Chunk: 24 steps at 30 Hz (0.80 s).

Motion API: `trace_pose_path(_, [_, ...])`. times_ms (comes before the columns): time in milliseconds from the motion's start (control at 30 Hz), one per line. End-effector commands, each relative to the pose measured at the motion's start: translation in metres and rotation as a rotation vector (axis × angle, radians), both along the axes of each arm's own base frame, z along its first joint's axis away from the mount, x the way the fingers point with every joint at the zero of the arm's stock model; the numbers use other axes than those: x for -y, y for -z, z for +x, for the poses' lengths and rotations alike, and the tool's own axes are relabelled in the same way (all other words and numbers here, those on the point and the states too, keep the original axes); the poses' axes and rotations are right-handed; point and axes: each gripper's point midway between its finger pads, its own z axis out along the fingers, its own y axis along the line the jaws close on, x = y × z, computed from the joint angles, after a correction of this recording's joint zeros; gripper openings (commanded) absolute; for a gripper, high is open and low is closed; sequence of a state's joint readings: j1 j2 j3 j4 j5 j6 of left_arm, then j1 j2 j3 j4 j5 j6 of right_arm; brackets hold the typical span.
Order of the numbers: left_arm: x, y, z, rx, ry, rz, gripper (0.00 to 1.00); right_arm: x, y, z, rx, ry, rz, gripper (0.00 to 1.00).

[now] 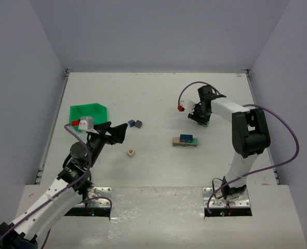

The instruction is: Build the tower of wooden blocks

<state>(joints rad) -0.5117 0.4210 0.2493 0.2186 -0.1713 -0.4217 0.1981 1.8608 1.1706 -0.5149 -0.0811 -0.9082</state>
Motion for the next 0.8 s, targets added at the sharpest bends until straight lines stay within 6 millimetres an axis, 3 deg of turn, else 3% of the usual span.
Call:
trace_pose_path(0, [0.0,-0.025,0.0,0.078,0.002,-0.022,1.0,-0.015,-0.011,0.027,0.085,0.062,0.105,0.01])
trace_pose_path(267, [0.001,-0.023,0.0,0.073,0.002,-0.023,1.0,-0.017,0.003,0.028,0.091,0.144,0.195,0.04])
trace_pose_path(633, [0.002,-0.022,0.001,0.069,0.004,-0.038,1.0,-0.015,0.003,0.028,0.128,0.201,0.291,0.05])
trace_pose_path(767, [0.001,-0.025,0.0,0.073,0.004,-0.048,1.0,-0.015,-0.013,0.029,0.149,0.216,0.31,0.0])
